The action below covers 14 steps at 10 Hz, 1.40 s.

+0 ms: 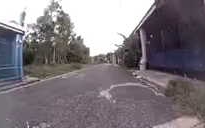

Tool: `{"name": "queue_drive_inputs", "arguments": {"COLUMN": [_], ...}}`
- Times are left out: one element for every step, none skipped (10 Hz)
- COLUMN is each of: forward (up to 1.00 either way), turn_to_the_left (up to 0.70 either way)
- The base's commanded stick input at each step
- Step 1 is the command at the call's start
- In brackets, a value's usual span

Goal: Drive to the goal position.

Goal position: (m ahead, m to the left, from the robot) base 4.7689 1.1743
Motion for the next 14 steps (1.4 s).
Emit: {"name": "queue_drive_inputs", "arguments": {"forward": [0.70,0.70,0.70,0.70,0.70,0.70,0.70,0.70,0.70,0.70,0.70,0.70,0.70,0.70], "turn_to_the_left": [0.00,-0.22,-0.29,-0.10,0.00,0.00,0.00,0.00,0.00,0.00,0.00,0.00,0.00,0.00]}}
